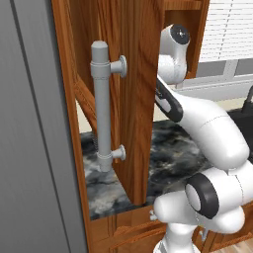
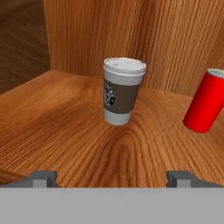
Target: Sort all alcoholic drinks to one cabinet, and non-alcoholic drinks to the other.
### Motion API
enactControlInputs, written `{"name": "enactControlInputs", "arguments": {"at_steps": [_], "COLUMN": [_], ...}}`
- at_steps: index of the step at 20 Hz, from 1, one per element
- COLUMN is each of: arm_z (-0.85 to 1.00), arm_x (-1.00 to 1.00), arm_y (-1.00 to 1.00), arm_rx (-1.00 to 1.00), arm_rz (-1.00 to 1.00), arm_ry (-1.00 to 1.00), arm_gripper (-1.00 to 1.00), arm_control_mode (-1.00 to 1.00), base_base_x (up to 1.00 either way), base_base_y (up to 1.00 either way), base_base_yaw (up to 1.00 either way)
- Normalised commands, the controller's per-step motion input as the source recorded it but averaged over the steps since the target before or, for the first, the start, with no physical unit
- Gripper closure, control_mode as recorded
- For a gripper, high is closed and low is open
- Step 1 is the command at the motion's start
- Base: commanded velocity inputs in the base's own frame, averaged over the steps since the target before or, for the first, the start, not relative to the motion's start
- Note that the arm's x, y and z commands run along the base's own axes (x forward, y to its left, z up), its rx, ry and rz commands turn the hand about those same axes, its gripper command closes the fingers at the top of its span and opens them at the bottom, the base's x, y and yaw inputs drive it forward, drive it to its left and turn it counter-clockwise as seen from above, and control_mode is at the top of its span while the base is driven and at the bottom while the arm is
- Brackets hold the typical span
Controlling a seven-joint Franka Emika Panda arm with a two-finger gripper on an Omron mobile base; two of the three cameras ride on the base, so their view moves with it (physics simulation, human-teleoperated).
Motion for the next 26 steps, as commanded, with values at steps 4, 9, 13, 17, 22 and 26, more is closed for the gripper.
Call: {"name": "enactControlInputs", "arguments": {"at_steps": [4, 9, 13, 17, 22, 26], "arm_z": [0.18, 0.23, 0.22, 0.22, 0.21, 0.16], "arm_x": [-0.57, -0.51, -0.5, -0.46, -0.47, -0.49], "arm_y": [-0.16, -0.1, -0.09, -0.1, -0.13, -0.18], "arm_rx": [0.0, 0.0, 0.0, 0.0, 0.0, 0.0], "arm_rz": [0.0, 0.0, 0.0, 0.0, 0.0, 0.0], "arm_ry": [-0.06, -0.02, -0.01, 0.0, 0.0, 0.0], "arm_gripper": [-1.0, -1.0, -1.0, -1.0, -1.0, -1.0], "arm_control_mode": [-1.0, -1.0, -1.0, -1.0, -1.0, -1.0], "base_base_x": [0.0, 0.0, 0.0, 0.0, 0.0, 0.0], "base_base_y": [0.0, 0.0, 0.0, 0.0, 0.0, 0.0], "base_base_yaw": [0.0, 0.0, 0.0, 0.0, 0.0, 0.0]}}
